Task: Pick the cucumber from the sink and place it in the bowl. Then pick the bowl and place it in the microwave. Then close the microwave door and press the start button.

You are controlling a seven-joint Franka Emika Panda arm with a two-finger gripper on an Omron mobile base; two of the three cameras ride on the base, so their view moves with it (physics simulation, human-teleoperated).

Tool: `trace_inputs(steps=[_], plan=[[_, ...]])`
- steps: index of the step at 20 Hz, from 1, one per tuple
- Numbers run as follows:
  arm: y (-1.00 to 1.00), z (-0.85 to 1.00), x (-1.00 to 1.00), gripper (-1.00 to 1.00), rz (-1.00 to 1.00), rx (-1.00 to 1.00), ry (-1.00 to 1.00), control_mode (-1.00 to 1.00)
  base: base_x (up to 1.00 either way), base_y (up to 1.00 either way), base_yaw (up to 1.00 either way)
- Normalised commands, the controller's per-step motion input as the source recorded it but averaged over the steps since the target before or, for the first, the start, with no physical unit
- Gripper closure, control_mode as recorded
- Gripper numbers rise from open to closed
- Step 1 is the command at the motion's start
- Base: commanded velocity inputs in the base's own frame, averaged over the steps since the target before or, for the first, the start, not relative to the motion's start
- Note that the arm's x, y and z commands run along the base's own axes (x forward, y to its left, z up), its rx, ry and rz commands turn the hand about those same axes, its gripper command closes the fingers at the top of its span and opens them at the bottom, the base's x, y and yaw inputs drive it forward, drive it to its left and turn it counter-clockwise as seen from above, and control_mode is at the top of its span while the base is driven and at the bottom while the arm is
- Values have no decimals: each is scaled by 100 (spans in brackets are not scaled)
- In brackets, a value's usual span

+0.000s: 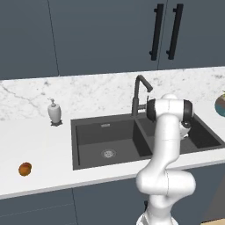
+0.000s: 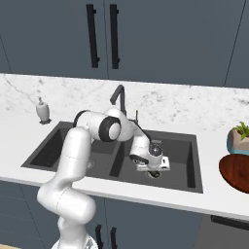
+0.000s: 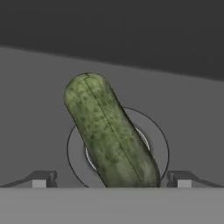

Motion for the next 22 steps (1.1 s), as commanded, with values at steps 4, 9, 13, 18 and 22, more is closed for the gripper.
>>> trace_inputs(steps=[4,9,13,18,22], plan=[[-8,-36,40,-100,0,0,3,-100,0,0,0],[-2,-31,5,-100,0,0,0,-100,0,0,0],[0,-35,0,100,4,0,0,-100,0,0,0],[0,14,-15,100,2,0,0,-100,0,0,0],[0,90,-51,100,6,-3,-6,-100,0,0,0]])
